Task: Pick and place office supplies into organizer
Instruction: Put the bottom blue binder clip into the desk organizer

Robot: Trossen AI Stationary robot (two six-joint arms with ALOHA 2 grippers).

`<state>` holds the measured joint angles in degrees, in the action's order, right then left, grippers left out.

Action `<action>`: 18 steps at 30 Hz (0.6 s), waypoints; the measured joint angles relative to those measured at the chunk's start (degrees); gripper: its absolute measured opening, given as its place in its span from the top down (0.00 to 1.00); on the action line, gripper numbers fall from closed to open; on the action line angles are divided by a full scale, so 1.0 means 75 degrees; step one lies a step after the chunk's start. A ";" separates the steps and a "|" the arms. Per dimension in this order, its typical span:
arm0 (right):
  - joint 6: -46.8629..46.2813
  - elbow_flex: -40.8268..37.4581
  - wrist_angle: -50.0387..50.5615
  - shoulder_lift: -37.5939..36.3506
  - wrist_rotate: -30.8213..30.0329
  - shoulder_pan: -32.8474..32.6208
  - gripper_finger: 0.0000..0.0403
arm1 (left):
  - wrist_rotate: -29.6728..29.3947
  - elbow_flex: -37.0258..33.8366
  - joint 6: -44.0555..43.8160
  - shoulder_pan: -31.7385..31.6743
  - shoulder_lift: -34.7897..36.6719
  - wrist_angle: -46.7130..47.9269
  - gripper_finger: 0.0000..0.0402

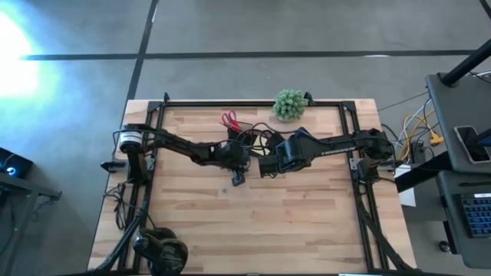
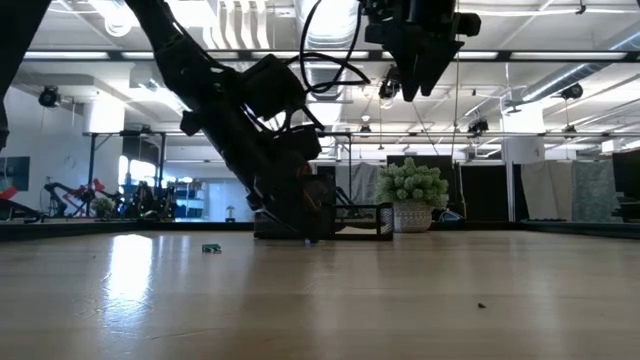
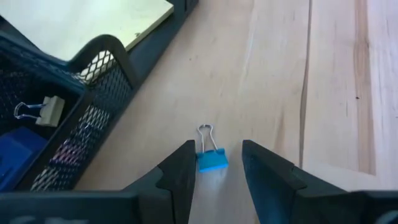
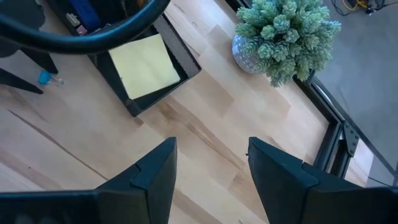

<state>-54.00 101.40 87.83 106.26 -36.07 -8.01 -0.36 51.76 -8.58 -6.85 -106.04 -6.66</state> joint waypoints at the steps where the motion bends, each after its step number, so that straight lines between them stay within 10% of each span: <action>1: 0.0000 -0.0009 -0.0001 0.0000 0.0000 -0.0001 0.54 | -0.0024 -0.0001 0.0000 0.0000 -0.0015 -0.0032 0.70; 18: 0.0029 -0.0040 0.0025 0.0000 -0.0006 0.0003 0.54 | -0.0014 -0.0050 0.0265 0.0015 -0.0043 0.0313 0.91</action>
<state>-53.78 101.10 88.01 106.26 -36.12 -7.99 -0.46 51.39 -6.59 -6.74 -106.37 -4.31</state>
